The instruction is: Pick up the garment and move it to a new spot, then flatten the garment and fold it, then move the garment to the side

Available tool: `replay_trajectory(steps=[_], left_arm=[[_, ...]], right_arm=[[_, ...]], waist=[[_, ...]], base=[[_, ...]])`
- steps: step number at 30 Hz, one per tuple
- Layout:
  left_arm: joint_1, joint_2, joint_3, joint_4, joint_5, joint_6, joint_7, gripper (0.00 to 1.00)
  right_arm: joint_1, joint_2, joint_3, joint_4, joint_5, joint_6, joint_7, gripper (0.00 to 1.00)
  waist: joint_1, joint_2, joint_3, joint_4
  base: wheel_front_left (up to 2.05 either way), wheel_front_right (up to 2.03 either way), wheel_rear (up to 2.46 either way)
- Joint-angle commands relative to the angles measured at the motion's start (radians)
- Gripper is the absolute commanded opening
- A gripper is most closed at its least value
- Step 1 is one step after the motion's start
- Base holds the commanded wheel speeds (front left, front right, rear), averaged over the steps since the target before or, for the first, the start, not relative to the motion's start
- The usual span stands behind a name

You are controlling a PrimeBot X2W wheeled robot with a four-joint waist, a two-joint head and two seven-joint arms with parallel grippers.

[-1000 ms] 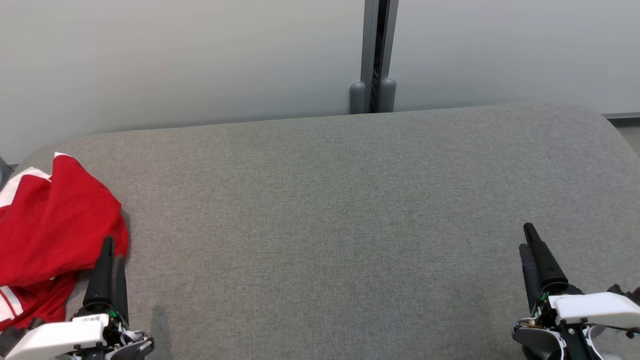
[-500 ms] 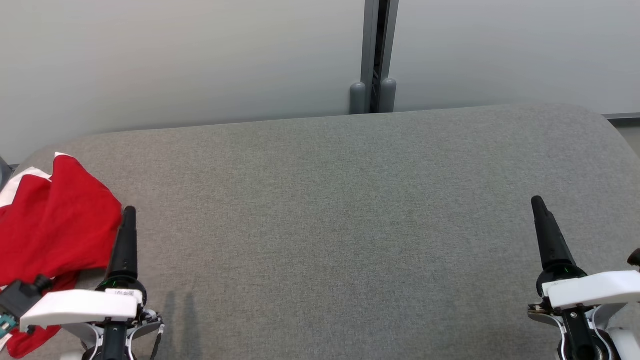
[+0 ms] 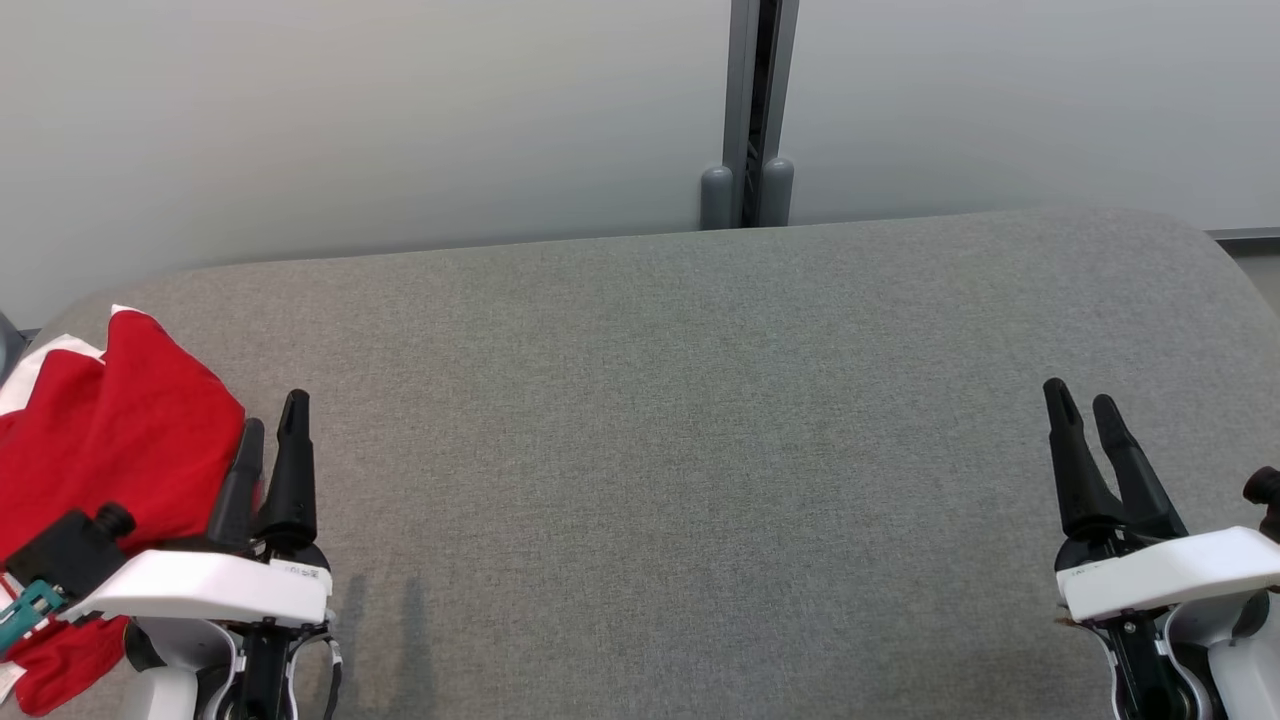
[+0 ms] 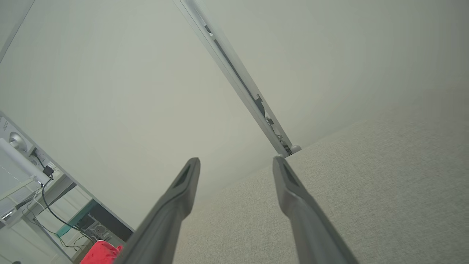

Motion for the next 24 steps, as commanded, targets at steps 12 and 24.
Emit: replay_trajectory(steps=[12, 24], left_arm=[[-0.053, 0.046, -0.077, 0.013, 0.204, 0.035, -0.035, 1.0], [-0.059, 0.063, -0.132, 0.032, 0.338, 0.069, -0.065, 1.0]], right_arm=[[-0.027, -0.011, -0.017, -0.004, -0.199, 0.0, -0.021, 1.0], [-0.027, 0.006, -0.042, 0.022, -0.344, 0.0, -0.035, 1.0]], waist=[[0.0, 0.0, -0.002, 0.0], [0.0, 0.0, -0.004, -0.001]], base=[[0.0, 0.0, 0.0], [0.0, 0.0, 0.0]])
